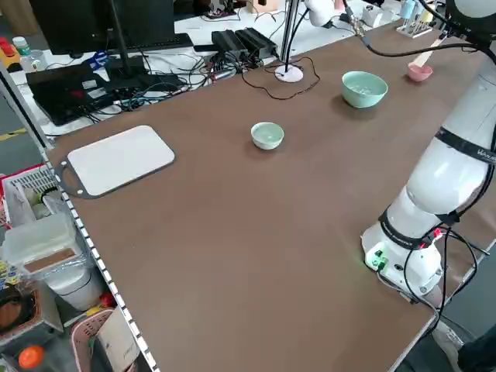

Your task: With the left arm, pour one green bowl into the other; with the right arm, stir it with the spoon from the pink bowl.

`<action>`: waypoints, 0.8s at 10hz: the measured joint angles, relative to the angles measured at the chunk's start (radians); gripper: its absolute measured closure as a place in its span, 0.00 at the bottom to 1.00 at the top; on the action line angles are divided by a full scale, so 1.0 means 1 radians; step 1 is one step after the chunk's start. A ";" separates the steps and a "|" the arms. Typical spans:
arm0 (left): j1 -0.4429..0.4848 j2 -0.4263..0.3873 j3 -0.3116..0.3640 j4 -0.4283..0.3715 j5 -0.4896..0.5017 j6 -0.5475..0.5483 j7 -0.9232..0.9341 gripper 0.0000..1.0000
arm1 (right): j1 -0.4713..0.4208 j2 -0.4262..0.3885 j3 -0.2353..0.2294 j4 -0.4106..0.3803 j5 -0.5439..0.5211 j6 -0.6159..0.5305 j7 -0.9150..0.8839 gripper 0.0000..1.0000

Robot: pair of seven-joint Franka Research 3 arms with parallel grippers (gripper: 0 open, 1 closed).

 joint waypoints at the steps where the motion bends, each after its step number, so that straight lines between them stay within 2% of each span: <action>1: 0.000 0.000 0.000 0.000 0.000 0.005 0.000 0.00 | -0.007 0.009 0.000 -0.001 0.015 -0.008 -0.002 0.95; 8: 0.001 0.000 0.001 0.000 0.000 0.012 0.000 0.00 | -0.038 0.024 0.001 -0.042 0.052 -0.014 -0.024 0.95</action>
